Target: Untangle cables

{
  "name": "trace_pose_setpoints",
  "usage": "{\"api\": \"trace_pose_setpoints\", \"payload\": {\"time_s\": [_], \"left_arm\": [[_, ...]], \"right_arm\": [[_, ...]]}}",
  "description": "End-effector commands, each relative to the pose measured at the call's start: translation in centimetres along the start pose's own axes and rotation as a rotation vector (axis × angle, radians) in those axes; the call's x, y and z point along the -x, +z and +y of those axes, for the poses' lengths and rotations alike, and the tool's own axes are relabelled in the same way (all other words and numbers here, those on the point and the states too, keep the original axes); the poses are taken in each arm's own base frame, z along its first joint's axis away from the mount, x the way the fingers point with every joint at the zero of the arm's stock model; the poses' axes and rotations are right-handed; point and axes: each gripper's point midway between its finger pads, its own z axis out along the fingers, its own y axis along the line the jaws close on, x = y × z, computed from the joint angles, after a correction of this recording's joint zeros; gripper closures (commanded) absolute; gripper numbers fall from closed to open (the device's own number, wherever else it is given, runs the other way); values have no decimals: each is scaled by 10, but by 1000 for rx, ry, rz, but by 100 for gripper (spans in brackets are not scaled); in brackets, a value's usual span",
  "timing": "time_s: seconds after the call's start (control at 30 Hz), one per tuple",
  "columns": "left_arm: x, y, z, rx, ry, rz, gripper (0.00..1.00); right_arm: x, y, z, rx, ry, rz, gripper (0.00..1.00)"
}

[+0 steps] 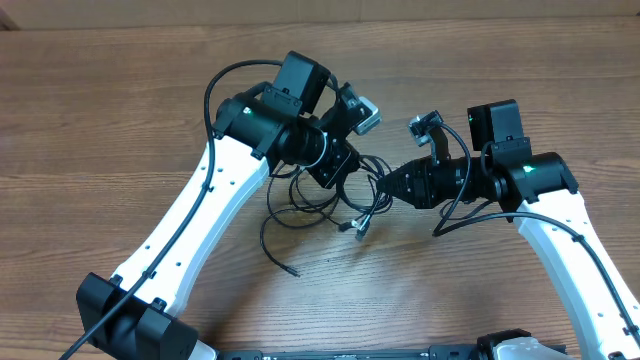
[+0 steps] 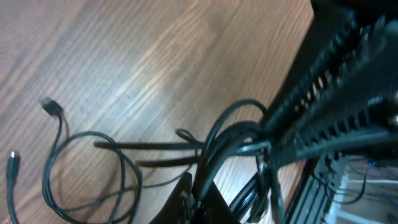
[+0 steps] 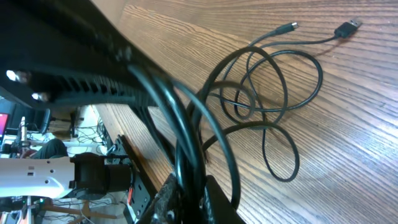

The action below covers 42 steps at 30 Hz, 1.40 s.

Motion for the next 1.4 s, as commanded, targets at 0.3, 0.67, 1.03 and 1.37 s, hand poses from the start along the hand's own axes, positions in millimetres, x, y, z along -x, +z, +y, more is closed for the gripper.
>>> {"api": "trace_pose_setpoints", "payload": {"time_s": [0.3, 0.67, 1.03, 1.37], "left_arm": [[33, -17, 16, 97, -152, -142, 96], [37, -20, 34, 176, -446, -193, 96], [8, -41, 90, 505, -844, -248, 96], [-1, -56, 114, 531, -943, -275, 96]], "right_arm": [[-11, -4, -9, -75, 42, 47, 96], [-18, -5, -8, -74, 69, 71, 96], [-26, -6, -11, -100, 112, 102, 96], [-52, -32, -80, -568, 443, 111, 96]]}}
